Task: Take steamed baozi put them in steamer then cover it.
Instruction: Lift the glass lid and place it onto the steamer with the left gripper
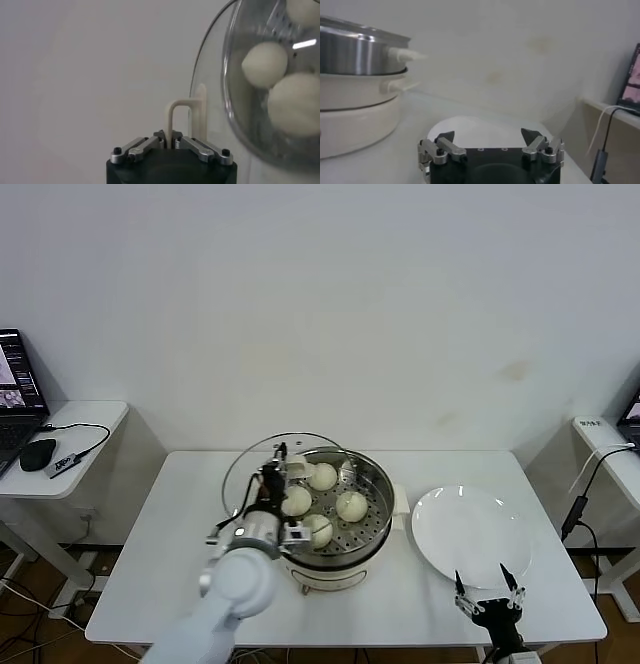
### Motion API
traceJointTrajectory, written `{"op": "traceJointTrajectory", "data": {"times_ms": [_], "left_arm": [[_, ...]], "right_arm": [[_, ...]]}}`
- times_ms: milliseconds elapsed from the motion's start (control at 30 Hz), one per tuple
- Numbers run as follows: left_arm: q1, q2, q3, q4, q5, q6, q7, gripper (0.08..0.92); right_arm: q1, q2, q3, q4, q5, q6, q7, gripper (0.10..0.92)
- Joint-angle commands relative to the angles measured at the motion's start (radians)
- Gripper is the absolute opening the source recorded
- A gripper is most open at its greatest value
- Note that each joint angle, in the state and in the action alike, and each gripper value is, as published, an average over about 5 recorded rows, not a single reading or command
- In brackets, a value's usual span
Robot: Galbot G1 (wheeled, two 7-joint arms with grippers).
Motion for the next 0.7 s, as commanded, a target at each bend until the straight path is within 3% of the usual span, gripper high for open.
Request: {"op": "traceJointTrajectory", "data": {"times_ms": [33, 700], "left_arm": [[-0.063, -0.137, 0.144, 0.041, 0.178, 0.044, 0.089, 0.141], [-0.024, -0.171, 0.130, 0.119, 0.227, 0.003, 0.057, 0.141]], "right_arm": [[0.004, 0.007, -0.017, -0.014, -0.037, 0.001, 0.001, 0.823], [-0.003, 0.007, -0.027, -0.022, -0.045, 0.011, 0.000, 0.823]]}}
